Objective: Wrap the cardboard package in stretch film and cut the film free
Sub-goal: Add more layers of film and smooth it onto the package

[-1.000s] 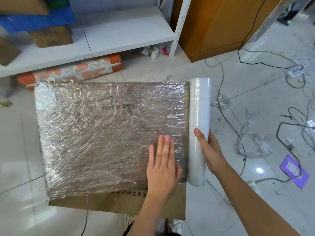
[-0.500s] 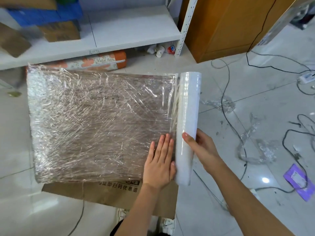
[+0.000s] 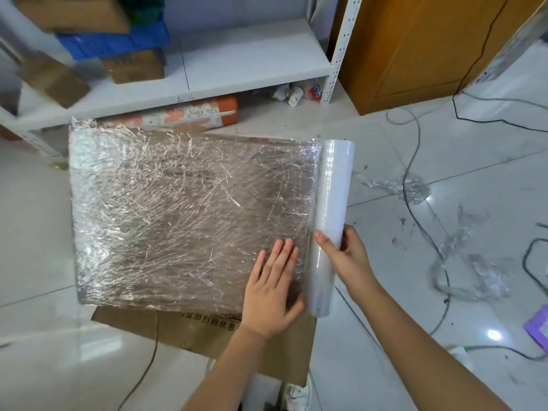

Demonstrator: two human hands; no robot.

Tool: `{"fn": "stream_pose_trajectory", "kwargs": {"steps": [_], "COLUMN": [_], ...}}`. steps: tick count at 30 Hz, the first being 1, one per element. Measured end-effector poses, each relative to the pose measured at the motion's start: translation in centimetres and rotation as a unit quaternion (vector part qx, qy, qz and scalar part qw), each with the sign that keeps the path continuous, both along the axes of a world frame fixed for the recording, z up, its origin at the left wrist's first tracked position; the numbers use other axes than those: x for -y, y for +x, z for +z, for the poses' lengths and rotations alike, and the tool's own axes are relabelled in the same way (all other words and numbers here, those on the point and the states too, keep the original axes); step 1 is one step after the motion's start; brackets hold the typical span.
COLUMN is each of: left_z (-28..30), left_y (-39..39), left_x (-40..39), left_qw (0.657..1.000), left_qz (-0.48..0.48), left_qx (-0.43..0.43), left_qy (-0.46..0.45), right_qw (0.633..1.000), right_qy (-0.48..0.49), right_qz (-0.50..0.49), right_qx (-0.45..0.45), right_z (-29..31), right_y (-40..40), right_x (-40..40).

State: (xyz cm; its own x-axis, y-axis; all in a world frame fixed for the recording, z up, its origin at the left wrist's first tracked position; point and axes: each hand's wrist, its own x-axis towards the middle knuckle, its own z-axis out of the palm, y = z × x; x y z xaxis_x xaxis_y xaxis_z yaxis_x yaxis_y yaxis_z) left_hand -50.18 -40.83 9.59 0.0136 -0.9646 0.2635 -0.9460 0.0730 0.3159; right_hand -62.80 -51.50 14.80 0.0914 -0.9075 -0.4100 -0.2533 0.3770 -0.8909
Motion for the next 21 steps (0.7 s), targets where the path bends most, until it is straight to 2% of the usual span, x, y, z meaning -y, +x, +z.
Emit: {"fn": "stream_pose_trajectory", "kwargs": {"steps": [2,3,7,10,15,21], "left_z": [1.5,2.2,4.6,4.3,2.9,4.2], "left_y": [0.3,0.4,1.8,2.3,2.0,2.3], "left_x": [-0.4,-0.3,4.0,7.8,8.5,8.2], "left_qw": [1.000,1.000,0.990,0.989,0.991,0.995], "left_qz": [-0.003,0.004,0.057,0.080,0.078,0.066], "left_qx": [-0.026,-0.012,0.096,0.111,0.104,0.069], "left_qy": [-0.010,-0.029,-0.090,-0.059,-0.041,-0.004], "right_qw": [1.000,0.999,0.998,0.994,0.991,0.994], "right_qy": [0.016,0.023,0.044,0.066,0.086,0.074], "right_qz": [0.005,0.006,0.011,0.021,0.024,0.034], "right_qx": [0.020,0.028,0.047,0.084,0.102,0.068], "right_z": [-0.1,-0.2,-0.3,-0.5,-1.2,-0.9], "right_y": [0.2,0.2,0.3,0.1,-0.1,0.5], "right_x": [0.1,0.2,0.9,1.1,1.2,1.5]}}
